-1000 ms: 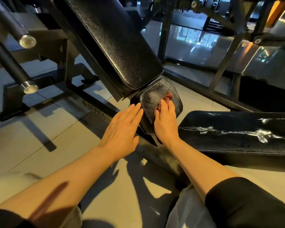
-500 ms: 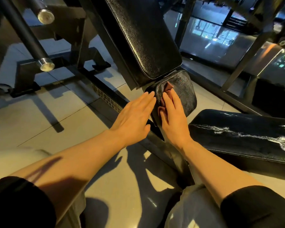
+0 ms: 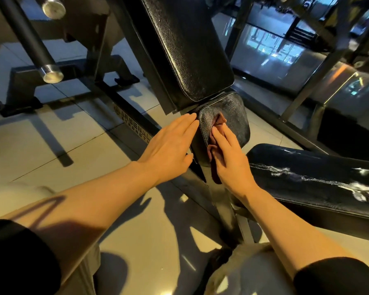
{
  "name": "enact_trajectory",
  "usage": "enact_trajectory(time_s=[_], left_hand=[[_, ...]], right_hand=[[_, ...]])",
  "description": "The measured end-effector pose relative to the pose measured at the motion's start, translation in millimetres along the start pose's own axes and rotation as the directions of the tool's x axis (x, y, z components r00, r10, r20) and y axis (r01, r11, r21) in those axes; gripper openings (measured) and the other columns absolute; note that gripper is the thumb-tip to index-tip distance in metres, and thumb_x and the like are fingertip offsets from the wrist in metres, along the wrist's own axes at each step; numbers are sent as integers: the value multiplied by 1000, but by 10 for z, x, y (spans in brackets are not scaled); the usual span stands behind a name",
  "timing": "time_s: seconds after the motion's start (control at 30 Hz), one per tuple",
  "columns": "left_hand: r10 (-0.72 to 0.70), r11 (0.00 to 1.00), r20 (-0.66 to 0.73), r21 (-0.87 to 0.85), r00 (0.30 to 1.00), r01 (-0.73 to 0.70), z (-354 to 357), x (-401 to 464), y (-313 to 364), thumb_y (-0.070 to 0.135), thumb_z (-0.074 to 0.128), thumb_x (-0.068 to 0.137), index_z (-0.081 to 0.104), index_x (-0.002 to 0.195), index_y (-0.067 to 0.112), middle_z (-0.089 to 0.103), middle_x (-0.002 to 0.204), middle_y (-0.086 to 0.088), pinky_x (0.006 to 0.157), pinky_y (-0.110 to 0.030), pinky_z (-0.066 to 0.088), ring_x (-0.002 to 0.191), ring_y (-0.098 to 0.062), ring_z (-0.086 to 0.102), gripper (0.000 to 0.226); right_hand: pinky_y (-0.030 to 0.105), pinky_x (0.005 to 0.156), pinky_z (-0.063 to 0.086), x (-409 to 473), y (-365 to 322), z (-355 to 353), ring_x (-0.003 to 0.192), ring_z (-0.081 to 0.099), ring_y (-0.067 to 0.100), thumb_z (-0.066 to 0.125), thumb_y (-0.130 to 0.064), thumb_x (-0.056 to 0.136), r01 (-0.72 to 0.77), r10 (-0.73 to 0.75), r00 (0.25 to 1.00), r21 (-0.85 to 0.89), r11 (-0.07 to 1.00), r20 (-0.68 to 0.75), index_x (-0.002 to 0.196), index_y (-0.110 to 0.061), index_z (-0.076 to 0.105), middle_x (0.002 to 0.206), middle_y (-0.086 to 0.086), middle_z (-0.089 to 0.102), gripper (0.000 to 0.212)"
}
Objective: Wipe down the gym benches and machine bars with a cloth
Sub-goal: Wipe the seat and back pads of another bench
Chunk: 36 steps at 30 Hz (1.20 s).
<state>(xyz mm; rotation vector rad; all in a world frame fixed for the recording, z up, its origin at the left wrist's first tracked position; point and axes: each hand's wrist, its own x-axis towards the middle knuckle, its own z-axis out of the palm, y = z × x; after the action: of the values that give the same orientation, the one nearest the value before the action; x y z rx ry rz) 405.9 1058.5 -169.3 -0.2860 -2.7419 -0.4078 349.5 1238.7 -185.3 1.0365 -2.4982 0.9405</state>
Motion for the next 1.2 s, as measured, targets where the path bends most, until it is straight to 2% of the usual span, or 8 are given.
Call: enact_trajectory(time_s=[0.2,0.3,0.43,0.6,0.77,1.03,1.13,1.2], left_hand=[[-36,961,-202,-276,979,-22,-63,102,157,35,60,93,46,139,12,52,135,-4,101,-33,42,125,-18,47,53],[-101,920,-241,-392,965,-2,-99,142,214,26,61,92,48,132,18,62,117,0,90,-40,50,106,-17,59,43],[-195,881,-338,-473,921,13,-168,174,191,15,57,93,56,113,19,64,95,5,76,-44,50,88,-16,61,21],[-254,842,-351,-539,901,28,-242,189,166,11,53,92,56,108,21,64,96,6,81,-43,51,92,-12,61,20],[-242,845,-291,-531,926,55,-194,206,254,12,56,93,52,119,21,64,103,5,84,-39,50,99,-13,59,27],[-227,901,-228,-419,947,115,-49,186,230,17,62,91,47,132,17,55,121,5,89,-25,42,112,-6,51,44],[-194,940,-213,-320,958,119,-62,161,189,16,62,91,47,133,16,50,124,1,87,-22,36,113,-15,48,45],[-190,952,-192,-274,963,133,-60,143,159,14,63,89,46,136,14,45,130,-1,89,-24,37,118,-18,44,50]], right_hand=[[15,104,37,288,-261,-110,122,49,6,60,-18,94,-123,182,954,240,963,-240,136,-13,52,132,3,55,44],[12,101,36,379,-414,-142,118,47,2,53,-26,97,-119,196,958,332,936,-208,128,-14,60,128,5,55,34],[13,104,34,391,-405,-244,123,43,1,61,-37,74,-82,115,991,389,918,-62,127,-20,58,132,3,51,55],[29,94,52,377,-358,-421,108,59,1,80,-25,78,-162,140,986,357,920,86,123,-28,60,116,-12,64,49],[44,80,56,284,-378,-483,89,64,16,80,-40,71,-253,279,960,366,895,-19,94,-20,66,91,-2,66,34],[16,62,44,386,-302,-499,79,52,7,76,-18,82,-396,505,794,342,852,-339,104,-15,43,88,-7,50,40],[11,75,43,409,-309,-363,97,54,9,76,-18,83,-354,446,815,292,889,-369,121,-20,41,109,-5,53,52],[20,95,41,404,-293,-210,116,48,11,73,-28,85,-260,294,927,167,951,-231,133,-19,41,126,-4,50,58]])
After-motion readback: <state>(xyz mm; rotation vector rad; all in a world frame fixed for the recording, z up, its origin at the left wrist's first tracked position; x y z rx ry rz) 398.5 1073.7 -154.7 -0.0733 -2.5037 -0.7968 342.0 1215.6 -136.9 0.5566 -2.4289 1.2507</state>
